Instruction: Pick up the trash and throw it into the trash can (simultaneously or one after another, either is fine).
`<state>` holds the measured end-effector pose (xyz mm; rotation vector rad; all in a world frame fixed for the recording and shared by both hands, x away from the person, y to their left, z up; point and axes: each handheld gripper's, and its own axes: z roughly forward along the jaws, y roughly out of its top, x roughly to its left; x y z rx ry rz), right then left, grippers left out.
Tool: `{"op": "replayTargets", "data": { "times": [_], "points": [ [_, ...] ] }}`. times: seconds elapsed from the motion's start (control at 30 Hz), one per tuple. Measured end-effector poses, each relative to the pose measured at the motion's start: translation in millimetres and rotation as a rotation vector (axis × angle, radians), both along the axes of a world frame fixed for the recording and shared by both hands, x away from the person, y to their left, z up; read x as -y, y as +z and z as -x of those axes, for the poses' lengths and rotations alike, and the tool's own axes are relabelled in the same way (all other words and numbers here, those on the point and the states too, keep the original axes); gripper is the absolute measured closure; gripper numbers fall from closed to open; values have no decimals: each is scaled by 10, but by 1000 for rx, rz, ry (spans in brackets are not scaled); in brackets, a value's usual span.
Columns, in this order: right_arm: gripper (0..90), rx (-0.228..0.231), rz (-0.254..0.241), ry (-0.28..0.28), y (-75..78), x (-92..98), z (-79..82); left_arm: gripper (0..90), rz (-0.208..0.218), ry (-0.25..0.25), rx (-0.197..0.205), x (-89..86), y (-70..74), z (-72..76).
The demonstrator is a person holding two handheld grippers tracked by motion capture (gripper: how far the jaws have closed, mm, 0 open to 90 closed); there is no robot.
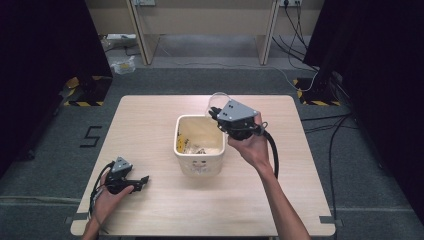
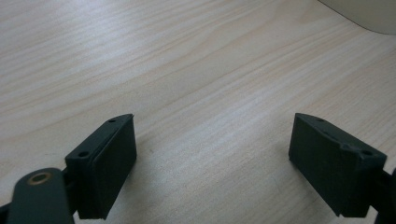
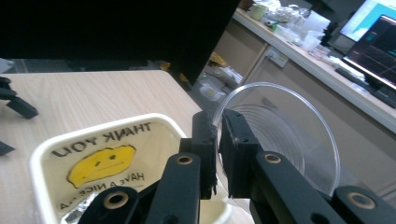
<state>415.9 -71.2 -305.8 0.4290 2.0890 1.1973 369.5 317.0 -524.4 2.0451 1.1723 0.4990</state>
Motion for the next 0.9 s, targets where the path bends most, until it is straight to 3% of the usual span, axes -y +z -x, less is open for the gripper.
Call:
{"op": "replayTargets", "data": {
  "times": [0.9],
  "points": [
    [843, -104, 22, 95, -306, -280, -10, 141, 0, 0, 0, 0, 0, 0]
  ]
}}
